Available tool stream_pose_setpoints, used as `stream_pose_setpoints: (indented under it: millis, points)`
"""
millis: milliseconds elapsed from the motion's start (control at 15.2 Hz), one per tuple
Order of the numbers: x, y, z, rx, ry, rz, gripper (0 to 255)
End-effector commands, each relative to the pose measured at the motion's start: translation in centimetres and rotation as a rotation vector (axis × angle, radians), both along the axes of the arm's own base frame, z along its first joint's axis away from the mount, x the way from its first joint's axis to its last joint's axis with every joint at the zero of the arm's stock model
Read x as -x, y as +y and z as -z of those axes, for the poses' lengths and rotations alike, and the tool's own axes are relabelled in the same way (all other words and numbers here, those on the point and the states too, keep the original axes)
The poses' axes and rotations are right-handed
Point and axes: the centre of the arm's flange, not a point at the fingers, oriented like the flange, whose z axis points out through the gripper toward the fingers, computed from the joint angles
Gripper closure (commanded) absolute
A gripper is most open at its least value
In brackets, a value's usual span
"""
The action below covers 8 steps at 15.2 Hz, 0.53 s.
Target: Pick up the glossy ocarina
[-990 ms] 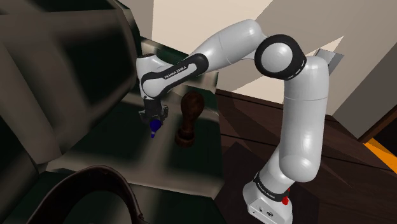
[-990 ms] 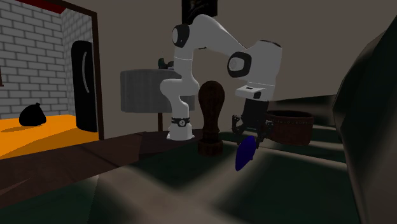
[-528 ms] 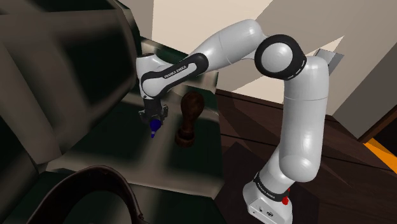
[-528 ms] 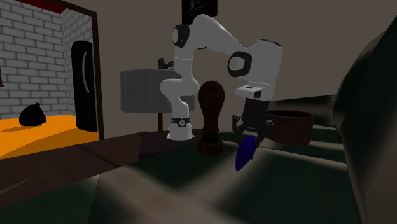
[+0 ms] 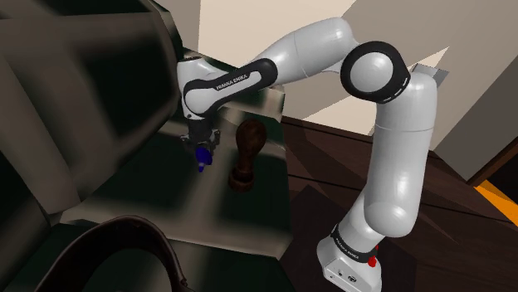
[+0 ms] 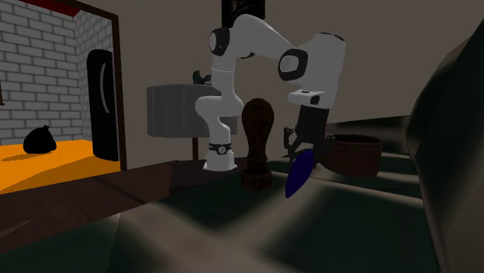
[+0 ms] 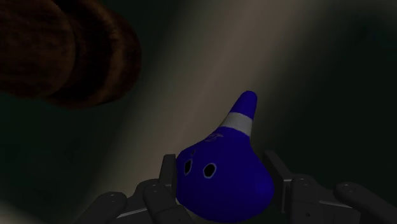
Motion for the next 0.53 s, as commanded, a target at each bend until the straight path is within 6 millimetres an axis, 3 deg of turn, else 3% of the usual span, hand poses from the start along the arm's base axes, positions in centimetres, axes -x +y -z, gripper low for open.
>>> stream_pose_setpoints:
  millis: [0,330,462]
  points:
    - [0.1,0.0,-1.3,0.000,0.000,0.000,255]
    - [0.1,0.0,-3.9,0.000,0.000,0.000,255]
    - [0.1,0.0,-4.0,0.000,0.000,0.000,255]
